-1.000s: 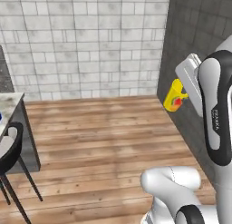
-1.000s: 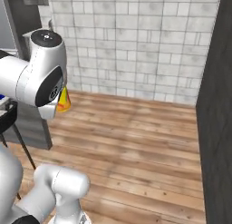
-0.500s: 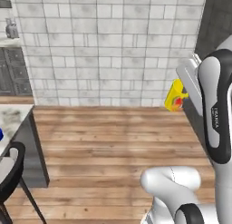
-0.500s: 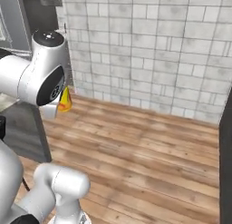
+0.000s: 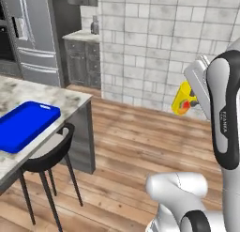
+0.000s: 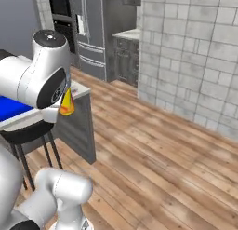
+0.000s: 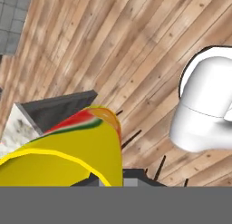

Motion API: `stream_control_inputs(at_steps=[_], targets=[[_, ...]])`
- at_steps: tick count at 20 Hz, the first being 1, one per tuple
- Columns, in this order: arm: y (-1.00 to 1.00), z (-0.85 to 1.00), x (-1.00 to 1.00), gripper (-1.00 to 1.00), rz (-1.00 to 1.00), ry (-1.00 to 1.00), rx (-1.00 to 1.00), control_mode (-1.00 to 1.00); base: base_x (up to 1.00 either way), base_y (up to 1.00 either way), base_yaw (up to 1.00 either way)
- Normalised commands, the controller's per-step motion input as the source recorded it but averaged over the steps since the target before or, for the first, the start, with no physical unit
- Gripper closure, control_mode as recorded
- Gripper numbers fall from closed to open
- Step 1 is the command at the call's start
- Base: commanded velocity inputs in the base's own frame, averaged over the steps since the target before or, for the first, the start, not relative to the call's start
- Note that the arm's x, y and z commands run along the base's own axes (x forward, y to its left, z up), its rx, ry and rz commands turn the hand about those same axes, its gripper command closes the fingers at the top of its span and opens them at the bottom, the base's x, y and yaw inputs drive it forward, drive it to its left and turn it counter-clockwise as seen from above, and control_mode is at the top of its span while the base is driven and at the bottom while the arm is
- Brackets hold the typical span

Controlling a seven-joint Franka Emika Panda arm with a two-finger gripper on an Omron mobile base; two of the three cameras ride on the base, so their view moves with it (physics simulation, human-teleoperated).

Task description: There is a tray on the dining counter. Grab the cup, mug, and pitcher and place them on the tray. The pitcher may be placed next to the tray if it cannot fit the tray.

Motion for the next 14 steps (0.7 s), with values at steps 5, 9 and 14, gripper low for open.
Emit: stream_control_inputs(at_steps=[5, 9, 14], targets=[[0.00, 0.00, 0.00, 1.00, 0.00, 0.00, 0.00, 1.00, 0.43, -0.28, 0.62], [0.00, 0.00, 0.00, 1.00, 0.00, 0.00, 0.00, 1.00, 0.74, -0.39, 0.49], [0.00, 0.00, 0.00, 1.00, 0.00, 0.00, 0.00, 1.00, 0.69, -0.46, 0.50]])
